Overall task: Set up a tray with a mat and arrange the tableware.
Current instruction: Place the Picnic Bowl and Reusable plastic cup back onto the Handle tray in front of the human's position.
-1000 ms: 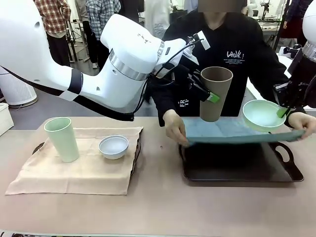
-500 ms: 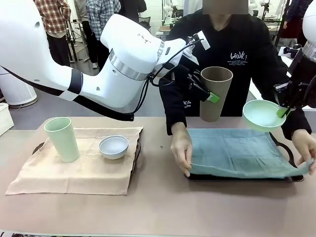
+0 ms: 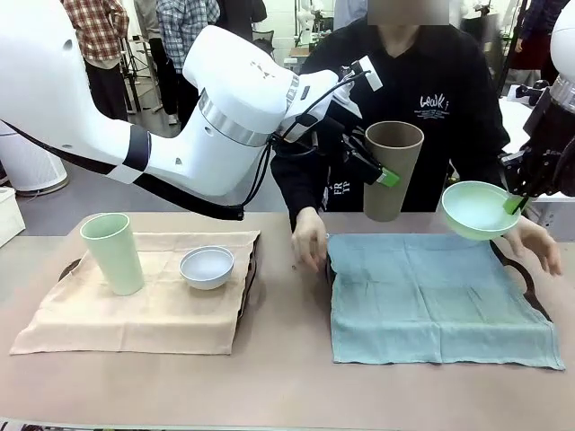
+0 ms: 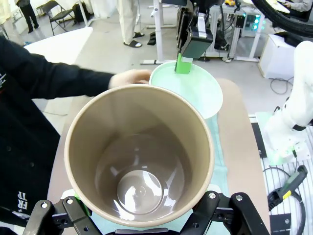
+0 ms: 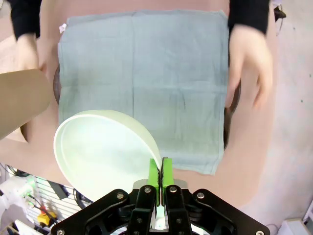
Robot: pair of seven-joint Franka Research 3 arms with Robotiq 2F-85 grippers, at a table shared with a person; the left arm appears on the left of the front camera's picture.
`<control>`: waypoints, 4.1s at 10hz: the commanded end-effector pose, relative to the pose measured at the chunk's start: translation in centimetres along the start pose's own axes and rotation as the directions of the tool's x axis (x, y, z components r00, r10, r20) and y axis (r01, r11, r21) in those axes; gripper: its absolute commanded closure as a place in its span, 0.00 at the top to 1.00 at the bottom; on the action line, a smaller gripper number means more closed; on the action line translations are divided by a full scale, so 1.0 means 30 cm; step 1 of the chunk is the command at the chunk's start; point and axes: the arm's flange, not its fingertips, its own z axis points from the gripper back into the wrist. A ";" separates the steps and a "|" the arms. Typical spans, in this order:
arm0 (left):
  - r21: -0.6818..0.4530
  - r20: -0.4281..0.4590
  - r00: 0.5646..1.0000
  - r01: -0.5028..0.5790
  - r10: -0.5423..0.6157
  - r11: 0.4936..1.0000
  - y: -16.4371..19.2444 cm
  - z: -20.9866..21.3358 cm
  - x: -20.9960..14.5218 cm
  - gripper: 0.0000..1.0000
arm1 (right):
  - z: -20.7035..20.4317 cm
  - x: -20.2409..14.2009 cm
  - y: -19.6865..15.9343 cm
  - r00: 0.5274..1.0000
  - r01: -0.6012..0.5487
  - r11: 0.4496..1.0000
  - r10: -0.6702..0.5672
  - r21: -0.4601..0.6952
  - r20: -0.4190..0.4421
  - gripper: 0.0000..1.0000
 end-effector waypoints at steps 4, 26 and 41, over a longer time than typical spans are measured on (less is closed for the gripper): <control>-0.003 0.007 1.000 0.013 -0.012 1.000 -0.001 0.008 0.001 0.00 | 0.002 0.005 0.004 1.000 0.004 1.000 -0.004 0.012 0.013 0.00; -0.122 0.019 1.000 -0.022 0.024 0.992 0.115 -0.337 -0.304 0.89 | -0.506 0.214 -0.140 0.979 0.062 0.998 -0.066 -0.030 -0.193 0.04; -0.210 0.045 0.994 0.104 -0.096 0.972 0.098 -0.477 -0.403 1.00 | -0.666 0.285 -0.247 0.981 0.028 0.998 -0.017 0.053 -0.192 0.63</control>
